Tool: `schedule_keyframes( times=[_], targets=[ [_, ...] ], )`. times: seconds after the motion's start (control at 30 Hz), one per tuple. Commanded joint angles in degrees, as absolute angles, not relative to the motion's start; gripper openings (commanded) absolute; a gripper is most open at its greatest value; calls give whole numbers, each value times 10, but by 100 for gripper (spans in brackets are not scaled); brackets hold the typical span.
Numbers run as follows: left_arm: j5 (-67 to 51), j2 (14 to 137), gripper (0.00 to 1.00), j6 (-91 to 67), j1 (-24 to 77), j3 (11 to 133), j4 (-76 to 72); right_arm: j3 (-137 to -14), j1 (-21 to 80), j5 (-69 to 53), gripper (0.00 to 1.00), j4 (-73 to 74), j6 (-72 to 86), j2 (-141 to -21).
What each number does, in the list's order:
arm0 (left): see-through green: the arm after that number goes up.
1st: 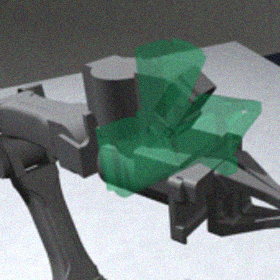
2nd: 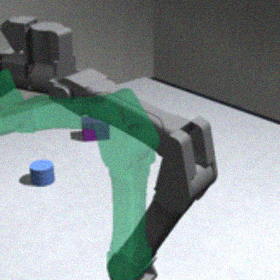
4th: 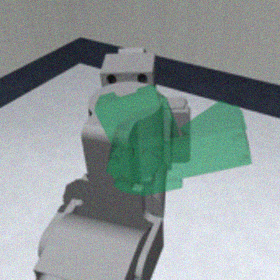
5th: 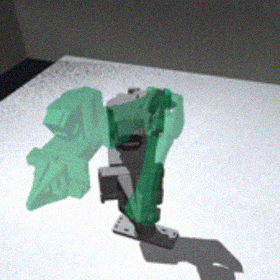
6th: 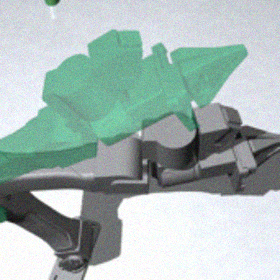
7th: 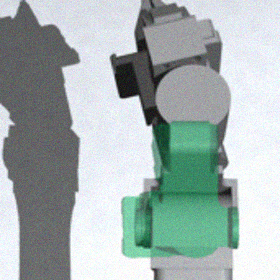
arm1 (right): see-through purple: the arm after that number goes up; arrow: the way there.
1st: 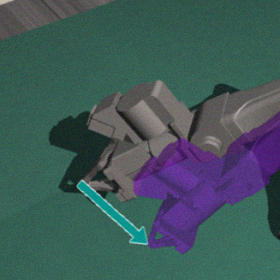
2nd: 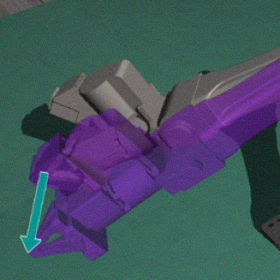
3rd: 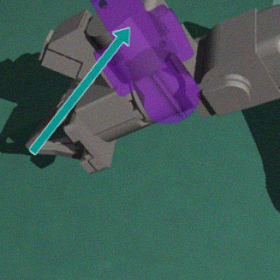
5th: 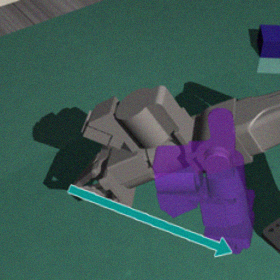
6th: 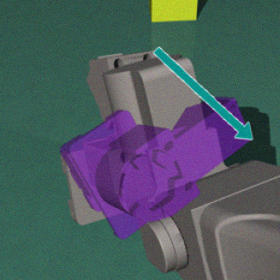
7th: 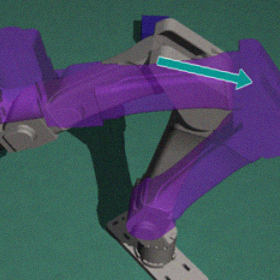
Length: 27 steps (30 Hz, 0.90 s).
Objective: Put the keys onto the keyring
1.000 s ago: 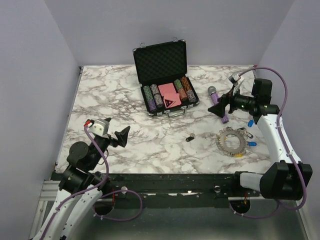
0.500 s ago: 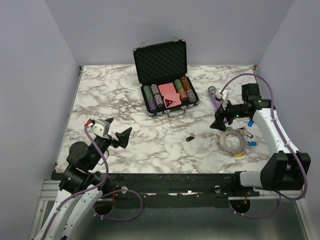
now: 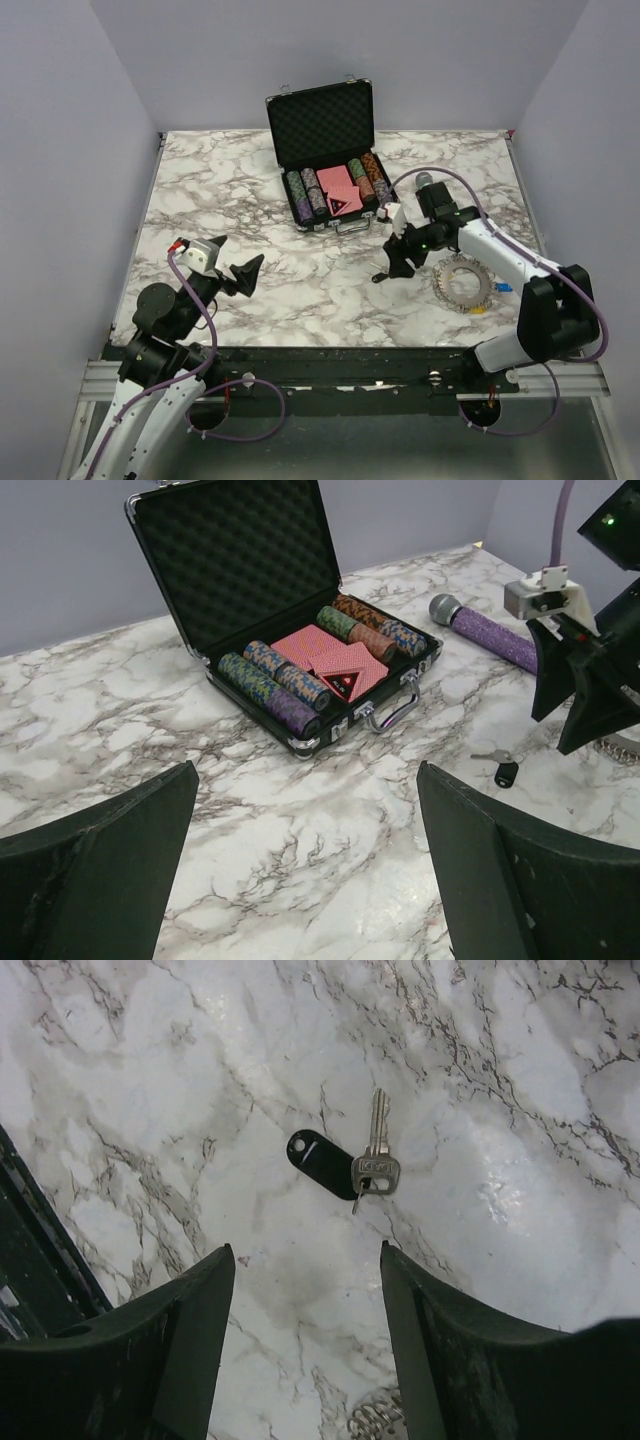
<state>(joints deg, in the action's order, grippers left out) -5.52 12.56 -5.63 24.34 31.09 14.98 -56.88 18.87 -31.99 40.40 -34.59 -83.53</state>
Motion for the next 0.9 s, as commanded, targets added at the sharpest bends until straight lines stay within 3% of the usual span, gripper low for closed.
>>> schedule_keyframes(
  times=[0.0,0.43,0.87],
  targets=[
    [-66,123,99,-60,237,314,137,-574,212,-244,65,349,-270,-875],
    [-69,125,99,-61,232,314,135,-573,249,-195,58,335,-263,-931],
    [-70,122,99,-61,232,314,136,-589,253,-182,45,337,-258,-967]
  ],
)
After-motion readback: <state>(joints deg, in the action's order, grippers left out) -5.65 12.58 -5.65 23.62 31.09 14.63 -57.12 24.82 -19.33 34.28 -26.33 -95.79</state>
